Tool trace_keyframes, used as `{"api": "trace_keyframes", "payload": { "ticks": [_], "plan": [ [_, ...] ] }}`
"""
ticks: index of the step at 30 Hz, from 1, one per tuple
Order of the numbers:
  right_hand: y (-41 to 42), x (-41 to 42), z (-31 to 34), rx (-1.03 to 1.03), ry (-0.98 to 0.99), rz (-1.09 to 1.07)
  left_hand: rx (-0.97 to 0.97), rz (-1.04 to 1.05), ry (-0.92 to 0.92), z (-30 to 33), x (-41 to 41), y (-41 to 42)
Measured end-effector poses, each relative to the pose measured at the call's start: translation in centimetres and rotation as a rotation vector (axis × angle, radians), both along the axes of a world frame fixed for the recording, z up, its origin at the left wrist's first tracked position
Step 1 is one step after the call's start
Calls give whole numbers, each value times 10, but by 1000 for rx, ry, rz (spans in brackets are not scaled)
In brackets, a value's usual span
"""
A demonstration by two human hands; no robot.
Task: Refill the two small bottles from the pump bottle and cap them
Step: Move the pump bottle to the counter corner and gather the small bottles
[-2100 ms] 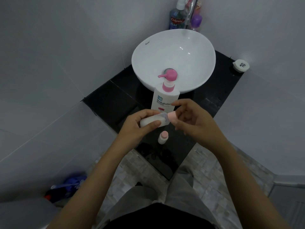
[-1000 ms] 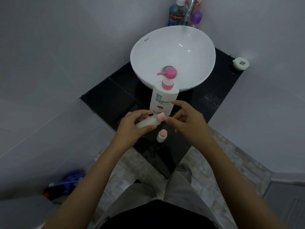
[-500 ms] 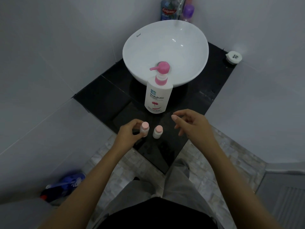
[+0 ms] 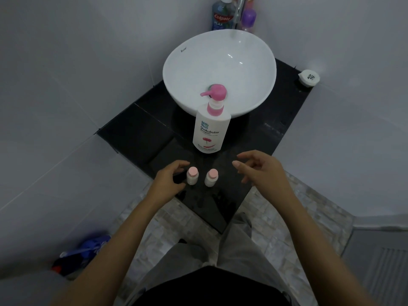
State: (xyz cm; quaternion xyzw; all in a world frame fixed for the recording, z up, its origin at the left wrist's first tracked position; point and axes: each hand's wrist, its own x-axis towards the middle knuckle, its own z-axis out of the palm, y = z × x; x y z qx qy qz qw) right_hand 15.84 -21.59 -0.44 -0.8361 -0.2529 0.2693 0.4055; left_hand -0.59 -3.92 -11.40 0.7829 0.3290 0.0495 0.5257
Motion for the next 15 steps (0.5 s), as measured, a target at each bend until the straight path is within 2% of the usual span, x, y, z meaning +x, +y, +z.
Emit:
{"api": "trace_keyframes", "payload": {
  "ticks": [9,15],
  "plan": [
    [27,37,-7,-25,-132,-12,53,78,-129,52,28,59],
    [60,52,-30,-29,-132,25,118,31,-158,67,68,68]
  ]
}}
